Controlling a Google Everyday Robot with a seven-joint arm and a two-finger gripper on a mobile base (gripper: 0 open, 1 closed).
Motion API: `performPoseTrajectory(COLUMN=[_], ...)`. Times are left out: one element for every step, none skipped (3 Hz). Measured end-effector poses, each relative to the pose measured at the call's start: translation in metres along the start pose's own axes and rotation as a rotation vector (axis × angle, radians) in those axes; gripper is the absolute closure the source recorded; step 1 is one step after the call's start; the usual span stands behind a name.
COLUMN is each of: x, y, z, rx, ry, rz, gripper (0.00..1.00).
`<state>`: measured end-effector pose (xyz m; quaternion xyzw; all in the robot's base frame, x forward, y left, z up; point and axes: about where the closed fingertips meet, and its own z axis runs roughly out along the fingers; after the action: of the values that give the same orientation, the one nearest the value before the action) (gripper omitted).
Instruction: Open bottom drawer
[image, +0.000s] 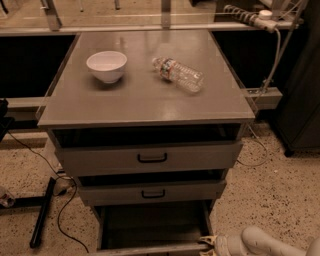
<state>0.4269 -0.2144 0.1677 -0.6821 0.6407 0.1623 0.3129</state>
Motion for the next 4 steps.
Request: performPoseTrajectory(x=[0.0, 0.0, 0.0, 0.0], y=[0.0, 0.0, 0.0, 0.0001], z=[0.0, 0.0, 0.0, 0.0001], rx=[0.0, 0.0, 0.0, 0.0], ry=[0.0, 0.0, 0.0, 0.0], rz=[0.0, 0.0, 0.0, 0.0], gripper=[0.81, 0.58, 0.36, 0.12])
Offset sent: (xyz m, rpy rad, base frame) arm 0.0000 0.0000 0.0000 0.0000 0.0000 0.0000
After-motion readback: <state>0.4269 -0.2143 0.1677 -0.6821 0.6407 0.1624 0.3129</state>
